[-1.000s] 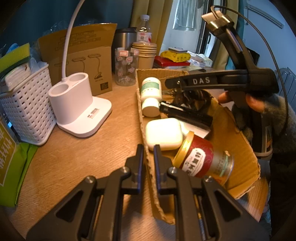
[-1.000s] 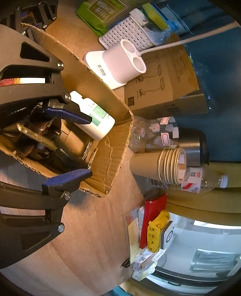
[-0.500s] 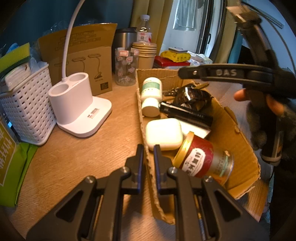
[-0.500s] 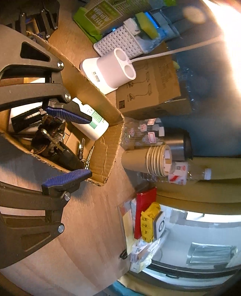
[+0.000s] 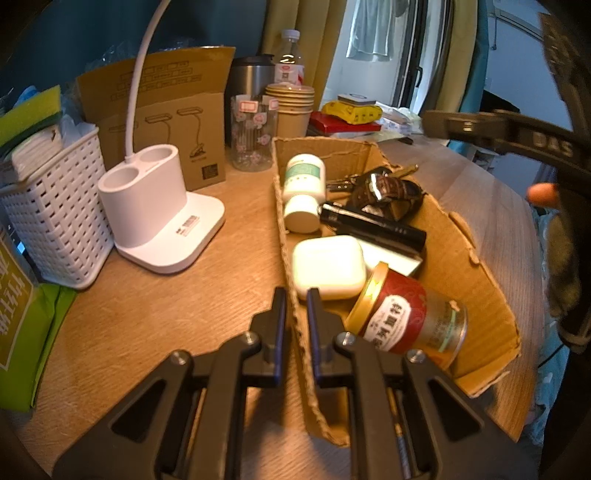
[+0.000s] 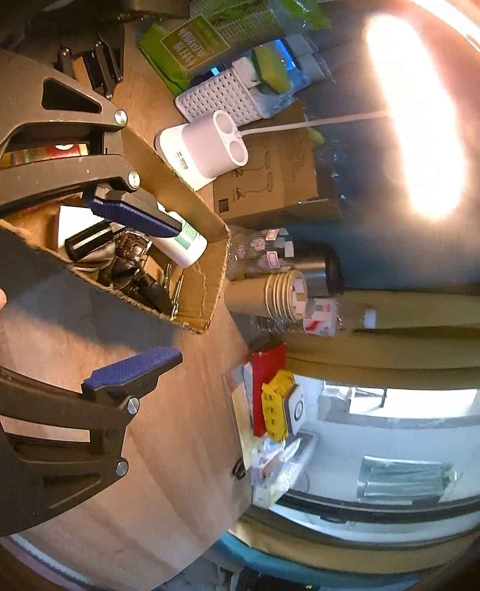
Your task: Organize rigid objects
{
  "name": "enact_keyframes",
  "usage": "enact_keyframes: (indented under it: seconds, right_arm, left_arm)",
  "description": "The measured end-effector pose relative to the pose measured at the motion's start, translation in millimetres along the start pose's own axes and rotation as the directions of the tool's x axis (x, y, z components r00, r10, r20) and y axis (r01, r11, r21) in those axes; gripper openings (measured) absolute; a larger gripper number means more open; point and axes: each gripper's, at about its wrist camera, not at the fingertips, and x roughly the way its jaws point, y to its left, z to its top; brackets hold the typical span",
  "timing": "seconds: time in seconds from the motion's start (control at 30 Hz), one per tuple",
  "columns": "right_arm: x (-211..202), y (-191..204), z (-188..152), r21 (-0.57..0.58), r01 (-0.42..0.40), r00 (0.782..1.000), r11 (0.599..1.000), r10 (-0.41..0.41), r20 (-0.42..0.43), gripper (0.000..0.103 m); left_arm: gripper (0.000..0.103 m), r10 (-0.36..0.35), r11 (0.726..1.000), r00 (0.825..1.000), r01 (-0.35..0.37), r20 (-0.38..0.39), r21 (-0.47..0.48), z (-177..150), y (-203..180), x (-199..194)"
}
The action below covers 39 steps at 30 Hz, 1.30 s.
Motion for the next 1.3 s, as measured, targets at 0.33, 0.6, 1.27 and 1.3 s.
enact_keyframes:
  seconds: [0.33, 0.6, 1.27, 1.3]
  right_arm:
    - [-48, -9, -18, 0.058, 0.075, 0.996, 0.995, -0.078, 0.037, 0.065]
    - [-90, -16, -38, 0.122, 0.142, 0.986, 0.982, -0.151, 0.066, 0.065]
    - [-168, -29, -62, 0.214, 0.218, 0.960, 0.952, -0.249, 0.129, 0.066]
    - [-170, -29, -61, 0.214, 0.220, 0.959, 0.952, -0.251, 0.129, 0.066]
  left_arm:
    - [0.012, -0.001, 1.000, 1.000, 0.001, -0.001, -0.002, 0, 0, 0]
    - [0.012, 0.001, 1.000, 1.000, -0.001, 0.002, 0.003, 0, 0, 0]
    - [0.023, 0.080, 0.997, 0.990, -0.078, 0.115, -0.020, 3, 0, -32]
    - [0.024, 0.084, 0.996, 0.989, -0.082, 0.121, -0.026, 4, 1, -35]
